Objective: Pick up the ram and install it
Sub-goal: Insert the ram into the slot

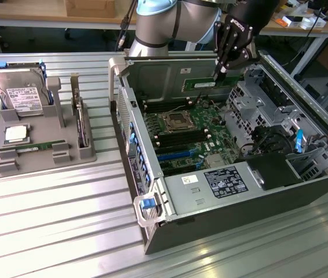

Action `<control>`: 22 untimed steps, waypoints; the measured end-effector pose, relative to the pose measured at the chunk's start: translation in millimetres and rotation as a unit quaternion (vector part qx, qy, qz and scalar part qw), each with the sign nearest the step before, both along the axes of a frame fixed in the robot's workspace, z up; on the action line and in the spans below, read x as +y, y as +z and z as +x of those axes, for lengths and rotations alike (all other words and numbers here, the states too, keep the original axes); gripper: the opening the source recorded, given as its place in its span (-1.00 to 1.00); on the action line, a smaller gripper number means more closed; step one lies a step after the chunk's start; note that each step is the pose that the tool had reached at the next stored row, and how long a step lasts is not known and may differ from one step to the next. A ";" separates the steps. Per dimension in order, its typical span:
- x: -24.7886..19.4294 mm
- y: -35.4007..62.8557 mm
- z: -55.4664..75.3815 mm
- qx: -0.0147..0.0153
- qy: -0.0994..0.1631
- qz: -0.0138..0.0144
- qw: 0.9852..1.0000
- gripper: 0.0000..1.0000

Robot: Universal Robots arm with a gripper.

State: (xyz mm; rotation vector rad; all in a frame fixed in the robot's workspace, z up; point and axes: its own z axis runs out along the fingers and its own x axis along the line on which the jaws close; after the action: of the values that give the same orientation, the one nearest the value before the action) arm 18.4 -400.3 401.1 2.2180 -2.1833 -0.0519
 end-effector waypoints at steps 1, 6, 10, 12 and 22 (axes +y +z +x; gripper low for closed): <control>-0.1 -0.5 0.0 0.000 0.000 0.000 1.000 -0.76; -0.2 -2.5 0.0 0.000 0.000 0.000 1.000 -0.76; -0.3 -4.1 0.0 0.000 0.000 0.000 1.000 -0.76; -0.3 -5.1 0.0 0.000 0.000 0.000 1.000 -0.76; -0.5 -8.3 0.0 0.000 0.000 0.000 1.000 -0.76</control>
State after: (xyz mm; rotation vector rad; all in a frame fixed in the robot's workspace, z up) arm 18.5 -400.8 392.8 2.2180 -2.1833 -0.0518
